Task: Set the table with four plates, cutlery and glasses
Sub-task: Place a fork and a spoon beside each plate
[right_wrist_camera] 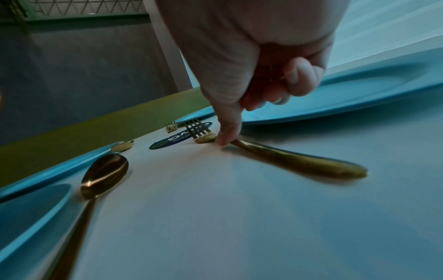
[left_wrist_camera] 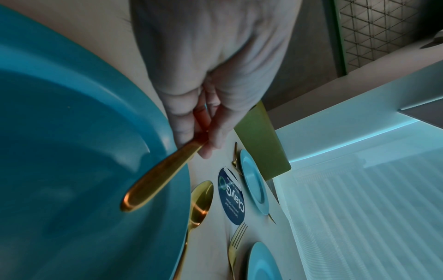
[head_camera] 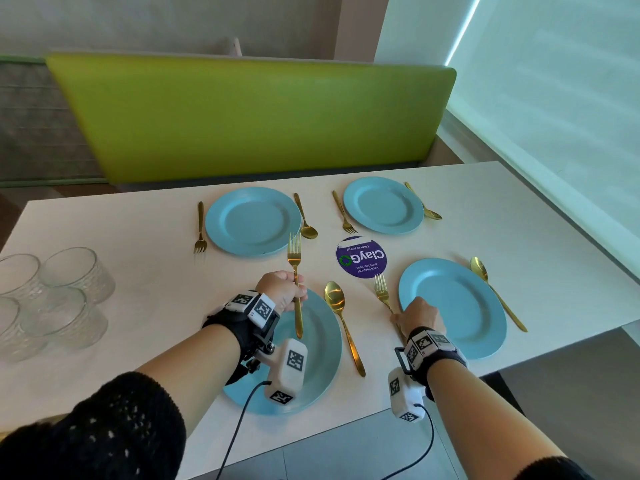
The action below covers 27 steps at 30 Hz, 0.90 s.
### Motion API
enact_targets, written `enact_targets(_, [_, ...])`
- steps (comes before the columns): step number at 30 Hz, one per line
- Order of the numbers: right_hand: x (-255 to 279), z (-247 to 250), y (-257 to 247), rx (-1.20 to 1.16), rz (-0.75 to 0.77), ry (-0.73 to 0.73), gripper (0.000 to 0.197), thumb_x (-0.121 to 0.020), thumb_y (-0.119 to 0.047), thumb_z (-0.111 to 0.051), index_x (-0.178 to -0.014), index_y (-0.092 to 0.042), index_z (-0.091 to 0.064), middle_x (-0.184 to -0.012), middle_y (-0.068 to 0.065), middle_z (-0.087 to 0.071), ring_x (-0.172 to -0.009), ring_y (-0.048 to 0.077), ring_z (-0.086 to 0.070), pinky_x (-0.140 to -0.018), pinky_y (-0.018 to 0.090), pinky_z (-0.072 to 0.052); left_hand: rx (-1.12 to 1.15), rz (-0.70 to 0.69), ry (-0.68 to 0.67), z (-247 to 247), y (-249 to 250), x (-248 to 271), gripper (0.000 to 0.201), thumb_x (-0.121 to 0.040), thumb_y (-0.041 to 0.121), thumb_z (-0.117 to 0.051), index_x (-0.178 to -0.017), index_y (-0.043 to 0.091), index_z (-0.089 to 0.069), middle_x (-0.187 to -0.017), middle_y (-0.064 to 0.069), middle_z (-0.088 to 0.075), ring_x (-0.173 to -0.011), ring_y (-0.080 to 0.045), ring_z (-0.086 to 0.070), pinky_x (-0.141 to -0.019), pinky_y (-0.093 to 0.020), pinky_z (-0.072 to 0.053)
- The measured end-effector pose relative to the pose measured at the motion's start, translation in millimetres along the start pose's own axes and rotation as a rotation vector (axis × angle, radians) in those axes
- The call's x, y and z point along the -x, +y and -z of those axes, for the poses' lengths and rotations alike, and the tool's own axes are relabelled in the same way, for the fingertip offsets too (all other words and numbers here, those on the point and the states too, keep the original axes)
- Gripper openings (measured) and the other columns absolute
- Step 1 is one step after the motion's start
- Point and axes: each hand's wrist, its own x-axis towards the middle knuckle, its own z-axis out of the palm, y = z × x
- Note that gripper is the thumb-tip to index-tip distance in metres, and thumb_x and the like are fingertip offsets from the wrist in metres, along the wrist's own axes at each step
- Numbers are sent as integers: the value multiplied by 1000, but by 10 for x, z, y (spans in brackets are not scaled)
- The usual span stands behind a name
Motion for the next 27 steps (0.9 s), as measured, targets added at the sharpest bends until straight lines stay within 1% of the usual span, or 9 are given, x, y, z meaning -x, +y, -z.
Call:
enact_targets(5, [-16, 54, 63, -27, -16, -4, 41, -81, -30, -70, -111, -7, -55, -111, 15, -63, -101, 32, -62, -77, 35, -49, 1, 8, 0, -14, -15, 18, 23, -87, -10, -54, -76, 10, -56, -77, -8, -57, -77, -22, -58, -86, -35, -53])
enact_targets(9, [-14, 60, 87, -45, -20, -7, 43, -80, -31, -71, -110, -6, -54, -110, 16, -63, -101, 33, -62, -79, 37, -50, 6, 25, -6, -34, -28, 38, 23, -87, -10, -54, -76, 10, -55, -77, -7, -57, -74, -20, -58, -93, -37, -51])
enact_targets(14, [30, 87, 44, -70, -10, -12, 44, -80, -31, -71, -111, -5, -53, -111, 17, -63, -102, 34, -61, -81, 37, -51, 11, 39, -5, -12, -87, 47, 23, -86, -10, -56, -76, 11, -56, -76, -8, -57, -73, -20, -58, -93, -39, -51])
enact_targets(17, [112, 100, -100, -74, 57, -45, 47, -80, -32, -72, -114, -6, -54, -116, 15, -63, -107, 32, -60, -88, 37, -51, 23, 55, -6, 37, -136, 47, 24, -89, -6, -54, -74, 12, -54, -74, -6, -54, -64, -16, -54, -78, -36, -53])
enact_targets(20, [328, 72, -374, -89, 259, -158, 41, -82, -32, -70, -113, -7, -60, -118, 9, -63, -112, 26, -58, -93, 32, -46, 36, 74, 31, 113, -160, 62, 20, -93, 6, -55, -75, 15, -52, -74, -3, -54, -63, -13, -55, -60, -27, -53])
enact_targets(21, [417, 47, -479, -105, 332, -193, 38, -81, -36, -69, -110, -11, -62, -116, 6, -65, -109, 23, -59, -92, 31, -46, 46, 76, 42, 142, -153, 78, 20, -93, 9, -54, -75, 16, -52, -75, -2, -54, -64, -13, -55, -59, -27, -54])
enact_targets(23, [629, -7, -700, -108, 456, -250, 33, -81, -41, -67, -102, -17, -66, -103, 1, -68, -95, 18, -60, -82, 27, -46, 56, 70, 39, 207, -138, 103, 21, -96, 12, -51, -75, 16, -54, -78, -2, -52, -67, -15, -55, -62, -30, -53])
enact_targets(25, [843, -106, -909, -198, 517, -318, 22, -82, -37, -68, -94, -18, -67, -84, -4, -63, -78, 13, -56, -67, 20, -42, 57, 70, 9, 284, -121, 151, 21, -98, 13, -47, -78, 14, -55, -81, -2, -50, -76, -20, -54, -66, -32, -50])
enact_targets(27, [1043, -209, -1090, -320, 521, -384, 15, -83, -31, -69, -89, -18, -65, -74, -6, -58, -62, 10, -53, -56, 15, -44, 49, 66, -26, 386, -117, 198, 13, -98, 14, -47, -90, 10, -56, -88, -3, -52, -90, -25, -52, -70, -35, -51])
